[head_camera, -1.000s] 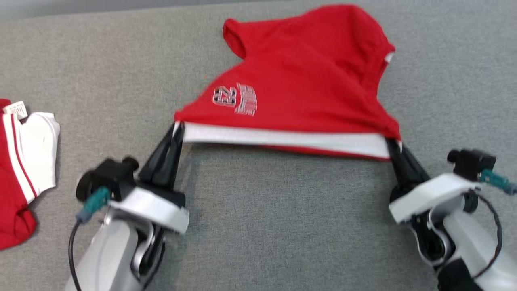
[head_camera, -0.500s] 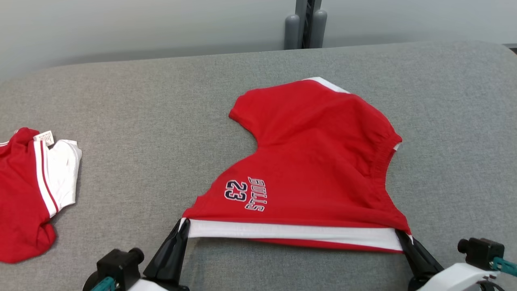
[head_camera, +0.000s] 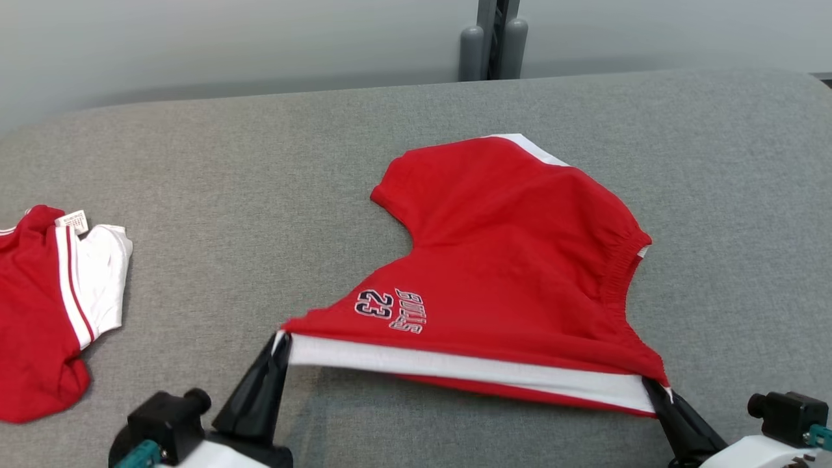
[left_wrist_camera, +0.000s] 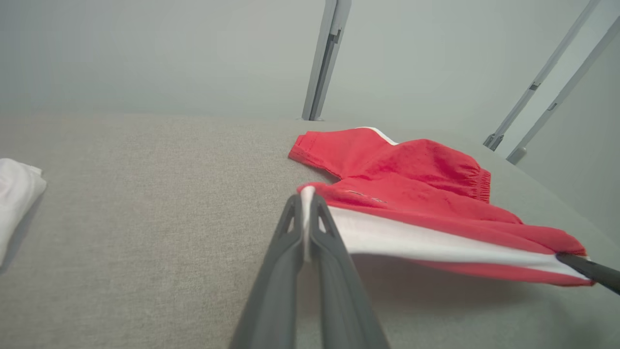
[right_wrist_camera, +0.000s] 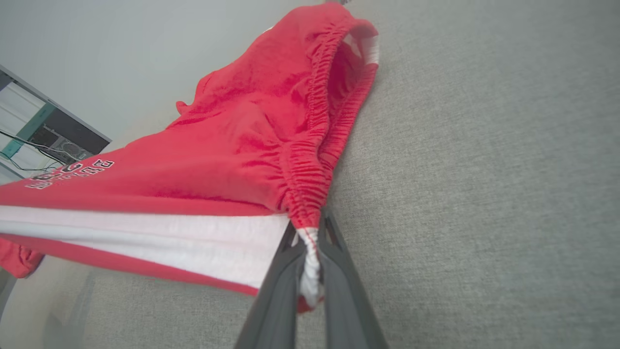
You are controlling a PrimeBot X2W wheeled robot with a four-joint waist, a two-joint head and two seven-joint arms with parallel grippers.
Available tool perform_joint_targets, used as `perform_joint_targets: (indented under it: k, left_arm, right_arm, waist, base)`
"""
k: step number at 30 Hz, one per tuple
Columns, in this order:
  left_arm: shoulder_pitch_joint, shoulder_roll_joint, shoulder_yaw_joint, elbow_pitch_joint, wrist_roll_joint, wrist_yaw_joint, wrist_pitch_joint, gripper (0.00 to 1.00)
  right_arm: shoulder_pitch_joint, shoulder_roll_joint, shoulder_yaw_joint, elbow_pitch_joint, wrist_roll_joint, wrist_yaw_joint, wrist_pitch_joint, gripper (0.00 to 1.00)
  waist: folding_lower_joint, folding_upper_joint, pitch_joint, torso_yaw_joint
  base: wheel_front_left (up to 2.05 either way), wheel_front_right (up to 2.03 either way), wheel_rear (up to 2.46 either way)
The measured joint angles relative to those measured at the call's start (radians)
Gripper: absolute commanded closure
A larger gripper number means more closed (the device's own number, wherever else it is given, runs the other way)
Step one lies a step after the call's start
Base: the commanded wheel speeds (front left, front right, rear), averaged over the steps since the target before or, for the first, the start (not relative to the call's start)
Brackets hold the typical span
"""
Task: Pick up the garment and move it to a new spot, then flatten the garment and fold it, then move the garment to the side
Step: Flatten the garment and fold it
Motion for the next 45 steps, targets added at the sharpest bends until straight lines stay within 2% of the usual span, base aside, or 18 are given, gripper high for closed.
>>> perform_joint_targets:
  k: [3, 4, 7, 13, 19, 24, 30, 35, 36, 37, 38, 39, 40, 41, 43, 45]
  left_arm:
    - [-0.066, 0.023, 0.011, -0.018, 0.011, -0.012, 0.009, 1.0]
    - [-0.113, 0.035, 0.025, -0.021, 0.019, -0.017, 0.01, 1.0]
    - [-0.188, 0.044, 0.037, -0.031, 0.026, -0.025, 0.021, 1.0]
    - [-0.446, 0.058, 0.035, 0.063, 0.03, -0.089, 0.064, 1.0]
    - [-0.728, 0.063, -0.006, 0.285, 0.057, -0.174, 0.118, 1.0]
    - [-0.912, 0.034, -0.049, 0.489, 0.077, -0.23, 0.126, 1.0]
    - [-1.075, -0.008, -0.079, 0.728, 0.078, -0.263, 0.108, 1.0]
    - [-1.165, -0.046, -0.088, 0.906, 0.069, -0.272, 0.075, 1.0]
    - [-1.18, -0.051, -0.089, 0.938, 0.069, -0.272, 0.061, 1.0]
    - [-1.194, -0.056, -0.091, 0.966, 0.069, -0.272, 0.051, 1.0]
    - [-1.206, -0.062, -0.093, 0.991, 0.069, -0.272, 0.041, 1.0]
    - [-1.217, -0.07, -0.095, 1.018, 0.067, -0.273, 0.035, 0.69]
    - [-1.223, -0.078, -0.1, 1.042, 0.064, -0.275, 0.031, 0.18]
    - [-1.226, -0.086, -0.106, 1.059, 0.063, -0.277, 0.018, 0.0]
    - [-1.236, -0.097, -0.109, 1.086, 0.059, -0.28, -0.016, 0.0]
    - [-1.236, -0.097, -0.115, 1.124, 0.066, -0.262, -0.067, 0.0]
  right_arm:
    - [0.013, 0.046, -0.058, -0.084, -0.037, 0.0, 0.064, 1.0]
    - [0.007, 0.079, -0.078, -0.128, -0.043, 0.0, 0.091, 1.0]
    - [-0.014, 0.118, -0.099, -0.183, -0.022, -0.001, 0.123, 1.0]
    - [-0.169, 0.157, -0.115, -0.2, -0.004, -0.003, 0.134, 1.0]
    - [-0.359, 0.169, -0.084, -0.093, -0.032, -0.005, 0.091, 1.0]
    - [-0.487, 0.174, -0.049, 0.027, -0.033, -0.005, 0.018, 1.0]
    - [-0.61, 0.175, 0.002, 0.144, 0.032, -0.005, -0.085, 1.0]
    - [-0.69, 0.175, 0.058, 0.233, 0.074, -0.005, -0.148, 1.0]
    - [-0.704, 0.175, 0.071, 0.247, 0.077, -0.005, -0.161, 0.92]
    - [-0.716, 0.176, 0.085, 0.261, 0.085, -0.005, -0.171, 0.71]
    - [-0.727, 0.176, 0.097, 0.274, 0.086, -0.005, -0.177, 0.54]
    - [-0.734, 0.176, 0.108, 0.288, 0.087, -0.005, -0.185, 0.17]
    - [-0.738, 0.176, 0.117, 0.299, 0.093, -0.005, -0.193, 0.0]
    - [-0.741, 0.175, 0.126, 0.308, 0.093, -0.005, -0.197, 0.0]
    - [-0.743, 0.175, 0.137, 0.321, 0.09, -0.005, -0.21, 0.0]
    - [-0.739, 0.175, 0.148, 0.323, 0.055, -0.005, -0.226, 0.0]
  waist:
    - [0.0, 0.0, 0.014, -0.011]
    - [0.0, 0.0, 0.024, -0.023]
    - [0.0, 0.0, 0.047, -0.043]
    - [0.0, 0.0, 0.13, -0.085]
    - [0.0, 0.0, 0.226, -0.136]
    - [0.0, 0.0, 0.29, -0.184]
    - [0.0, 0.0, 0.347, -0.236]
    - [0.0, 0.0, 0.376, -0.265]
    - [0.0, 0.0, 0.38, -0.268]
    - [0.0, 0.0, 0.383, -0.271]
    - [0.0, 0.0, 0.385, -0.274]
    - [0.0, 0.0, 0.386, -0.275]
    - [0.0, 0.0, 0.386, -0.275]
    - [0.0, 0.0, 0.386, -0.275]
    - [0.0, 0.0, 0.384, -0.274]
    - [0.0, -0.0001, 0.377, -0.269]
  base:
    - [0.0, 0.0, 0.0]
    - [0.0, 0.0, 0.0]
    - [0.0, 0.0, 0.0]
    - [0.0, 0.0, 0.0]
    - [0.0, 0.0, 0.0]
    - [0.0, 0.0, 0.0]
    - [0.0, 0.0, 0.0]
    - [0.0, 0.0, 0.0]
    - [0.0, 0.0, 0.0]
    - [0.0, 0.0, 0.0]
    - [0.0, 0.0, 0.0]
    - [0.0, 0.0, 0.0]
    - [0.0, 0.0, 0.0]
    - [0.0, 0.0, 0.0]
    - [0.0, 0.0, 0.0]
    - [0.0, 0.0, 0.0]
